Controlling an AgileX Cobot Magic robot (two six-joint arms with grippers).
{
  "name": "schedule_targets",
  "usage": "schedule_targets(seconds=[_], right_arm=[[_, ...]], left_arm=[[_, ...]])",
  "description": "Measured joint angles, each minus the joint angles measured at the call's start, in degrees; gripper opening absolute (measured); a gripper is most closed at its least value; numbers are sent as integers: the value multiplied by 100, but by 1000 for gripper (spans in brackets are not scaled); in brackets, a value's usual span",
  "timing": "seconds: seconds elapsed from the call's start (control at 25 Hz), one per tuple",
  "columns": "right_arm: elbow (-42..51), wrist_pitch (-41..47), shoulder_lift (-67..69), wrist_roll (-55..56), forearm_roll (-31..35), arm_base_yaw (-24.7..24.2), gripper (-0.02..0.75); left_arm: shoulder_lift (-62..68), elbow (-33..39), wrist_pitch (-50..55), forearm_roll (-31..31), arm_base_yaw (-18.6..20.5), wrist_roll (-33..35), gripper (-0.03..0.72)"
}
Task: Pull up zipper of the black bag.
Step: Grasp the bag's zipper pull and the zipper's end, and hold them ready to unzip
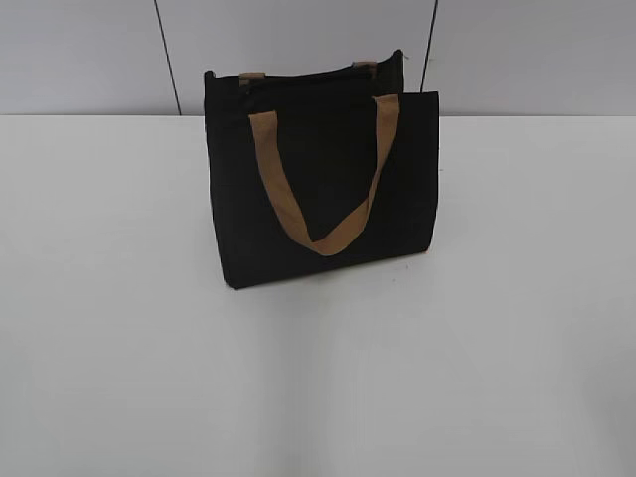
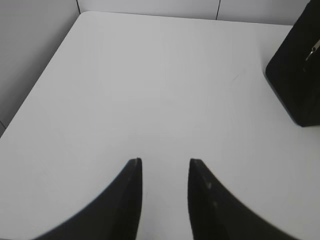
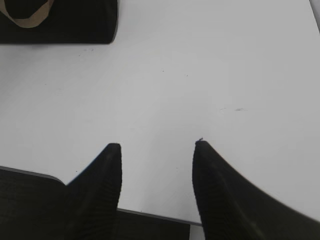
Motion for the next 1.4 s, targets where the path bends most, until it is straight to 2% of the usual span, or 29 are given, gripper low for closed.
schedule_targets(seconds=[1.12, 1.24, 1.36, 1.4], right_arm=[[0, -4, 0, 0, 0, 0, 358], [0, -4, 0, 0, 0, 0, 358], [0, -4, 0, 0, 0, 0, 358], [0, -4, 0, 0, 0, 0, 358]], left_arm=[[0, 0, 0, 0, 0, 0, 245], [0, 0, 0, 0, 0, 0, 340], [0, 0, 0, 0, 0, 0, 524], [7, 0, 0, 6, 0, 0, 558]])
